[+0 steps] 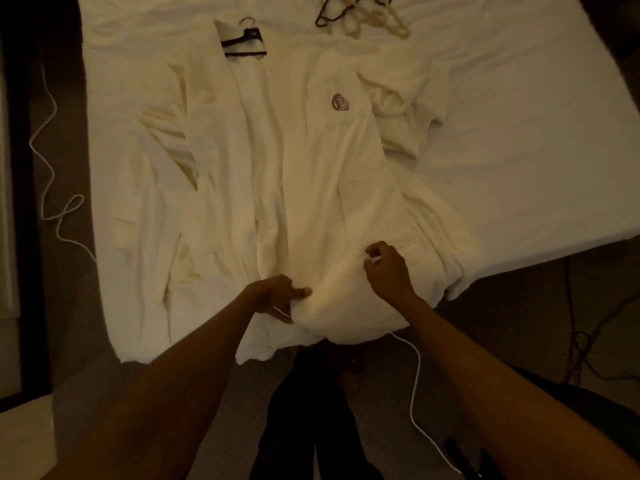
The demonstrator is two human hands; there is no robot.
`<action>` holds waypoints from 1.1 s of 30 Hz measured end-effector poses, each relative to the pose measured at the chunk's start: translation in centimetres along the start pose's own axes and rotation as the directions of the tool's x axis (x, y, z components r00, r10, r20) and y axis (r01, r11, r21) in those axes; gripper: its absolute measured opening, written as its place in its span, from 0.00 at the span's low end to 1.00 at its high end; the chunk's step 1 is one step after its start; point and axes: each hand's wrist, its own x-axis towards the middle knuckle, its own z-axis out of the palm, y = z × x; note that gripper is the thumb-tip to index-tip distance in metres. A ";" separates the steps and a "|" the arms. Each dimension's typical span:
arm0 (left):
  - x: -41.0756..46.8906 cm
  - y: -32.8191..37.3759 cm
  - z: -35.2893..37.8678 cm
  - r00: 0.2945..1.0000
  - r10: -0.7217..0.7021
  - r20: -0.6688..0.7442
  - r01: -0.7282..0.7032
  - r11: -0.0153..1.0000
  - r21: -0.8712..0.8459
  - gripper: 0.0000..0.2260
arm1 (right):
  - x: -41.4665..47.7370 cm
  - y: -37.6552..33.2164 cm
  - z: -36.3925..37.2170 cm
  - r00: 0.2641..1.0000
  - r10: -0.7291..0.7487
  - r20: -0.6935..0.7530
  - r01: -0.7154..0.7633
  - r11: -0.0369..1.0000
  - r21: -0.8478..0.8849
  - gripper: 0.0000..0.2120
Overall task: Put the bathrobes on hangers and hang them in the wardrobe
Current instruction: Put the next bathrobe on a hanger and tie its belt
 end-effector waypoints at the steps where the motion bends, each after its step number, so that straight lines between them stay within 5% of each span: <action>1: 0.0 0.4 -0.7 1.000 -0.007 -0.014 0.008 0.998 0.070 0.21 | 0.2 -0.6 0.2 1.000 -0.017 -0.006 0.017 1.000 0.002 0.10; 3: 0.4 1.4 -2.4 0.997 0.051 -0.065 -0.035 0.974 0.225 0.21 | 0.5 -2.0 0.9 0.999 -0.045 -0.028 0.046 0.999 0.010 0.10; 5: 0.8 2.4 -4.6 0.938 0.226 -0.262 -0.136 0.937 0.321 0.18 | 1.2 -3.9 2.0 0.994 -0.093 -0.065 0.094 0.995 0.022 0.09; 8: 0.6 2.8 -8.5 0.645 0.402 -0.650 -0.202 0.910 0.363 0.14 | 2.8 -7.4 4.1 0.990 -0.129 -0.063 0.133 0.989 0.070 0.08; 10: 1.0 2.1 -10.9 0.559 0.425 -0.712 -0.195 0.902 0.385 0.13 | 4.2 -9.8 6.1 0.992 -0.123 -0.010 0.124 0.987 0.105 0.07; 15: 3.1 -0.5 -12.9 0.653 0.449 -0.610 -0.172 0.872 0.458 0.23 | 7.4 -15.0 11.5 0.983 -0.031 0.183 -0.024 0.957 0.289 0.05; 19: 4.1 -1.9 -12.1 0.576 0.478 -0.663 -0.192 0.867 0.459 0.24 | 9.8 -17.3 15.2 0.949 0.044 0.313 -0.140 0.946 0.293 0.11; 22: 4.5 -2.0 -12.1 0.542 0.477 -0.692 -0.191 0.872 0.451 0.16 | 10.9 -18.3 16.4 0.912 0.106 0.397 -0.253 0.906 0.339 0.10; 26: 5.0 -2.3 -12.1 0.513 0.498 -0.699 -0.249 0.866 0.434 0.11 | 12.0 -18.5 17.2 0.938 0.166 0.303 -0.258 0.919 0.297 0.16; 30: 3.4 -3.6 -11.9 0.614 0.452 -0.647 -0.463 0.870 0.168 0.14 | 11.7 -19.2 16.6 0.934 0.180 0.308 -0.246 0.950 0.192 0.27; 33: 0.2 -4.5 -10.1 0.683 0.470 -0.559 -0.556 0.831 0.020 0.14 | 10.4 -20.3 14.8 0.912 0.123 0.392 -0.244 0.930 0.276 0.13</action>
